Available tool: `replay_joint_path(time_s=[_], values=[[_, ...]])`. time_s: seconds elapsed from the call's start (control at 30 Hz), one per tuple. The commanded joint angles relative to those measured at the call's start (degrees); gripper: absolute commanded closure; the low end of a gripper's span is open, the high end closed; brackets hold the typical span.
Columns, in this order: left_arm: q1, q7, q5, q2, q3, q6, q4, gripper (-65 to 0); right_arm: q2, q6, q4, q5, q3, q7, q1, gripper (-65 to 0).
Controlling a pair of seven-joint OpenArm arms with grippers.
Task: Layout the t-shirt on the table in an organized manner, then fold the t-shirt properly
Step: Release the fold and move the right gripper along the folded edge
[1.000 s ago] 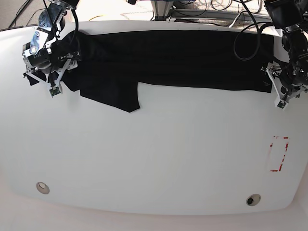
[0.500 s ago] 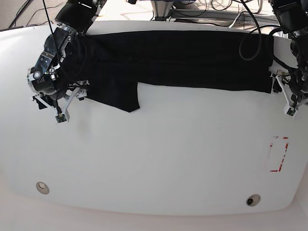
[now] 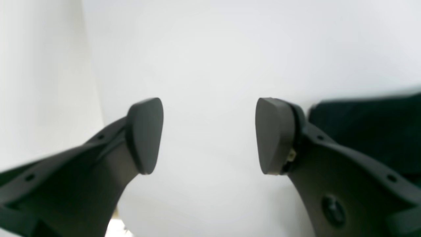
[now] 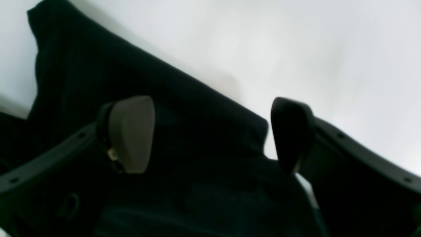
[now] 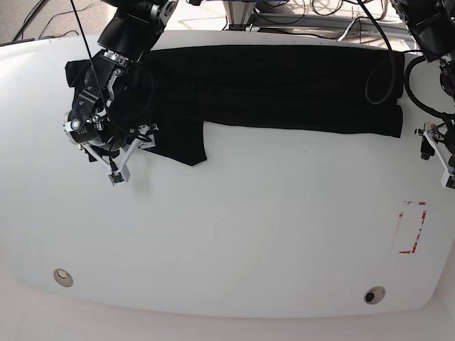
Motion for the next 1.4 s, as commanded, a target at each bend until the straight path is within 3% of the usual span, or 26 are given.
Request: replay_joint_path(time_s=[0.0, 0.17, 0.27, 0.53, 0.67, 0.83, 1.0, 1.17, 1.37], values=[[-0.56, -0.32, 0.45, -1.30, -0.41, 0.01, 0.84, -40.8, 0.53, -0.07, -1.51, 0.39, -1.77, 1.93, 0.69, -53.3], [-0.56, -0.32, 0.45, -1.21, -0.32, 0.01, 0.93, -40.8, 0.26, -0.07, -2.91, 0.39, -2.12, 2.46, -0.19, -52.6], [-0.56, -0.41, 0.45, -1.12, -0.32, 0.01, 0.75, -40.8, -0.35, -0.07, -2.91, 0.39, -2.12, 2.46, -0.37, -47.1], [-0.56, -0.49, 0.54, 0.29, -0.32, 0.01, 0.66, -40.8, -1.76, -0.07, -2.82, 0.31, -2.21, 2.46, -0.45, -13.8], [-0.56, -0.49, 0.54, 0.46, -0.23, 0.01, 0.66, -40.8, -1.85, -0.07, -2.65, 0.31, -2.21, 2.37, -0.45, -3.3], [-0.56, -0.49, 0.54, 0.46, -0.23, 0.01, 0.66, -40.8, -1.85, -0.07, 1.31, 0.39, -2.21, 1.23, -0.45, -2.5], [-0.56, -0.49, 0.54, 0.46, -0.23, 0.01, 0.58, -40.8, -1.85, -0.07, 7.73, 0.66, -2.21, -4.05, -0.37, -2.5], [-0.56, -0.49, 0.54, 0.46, 0.12, 0.01, 0.58, -40.8, -1.32, -0.07, 13.62, 8.13, -2.21, -9.54, -1.24, -2.5], [-0.56, -0.49, 0.54, 0.46, 2.23, 0.01, 0.49, -40.8, -0.44, -0.07, 19.24, 17.27, -2.21, -9.54, -6.08, -2.4]])
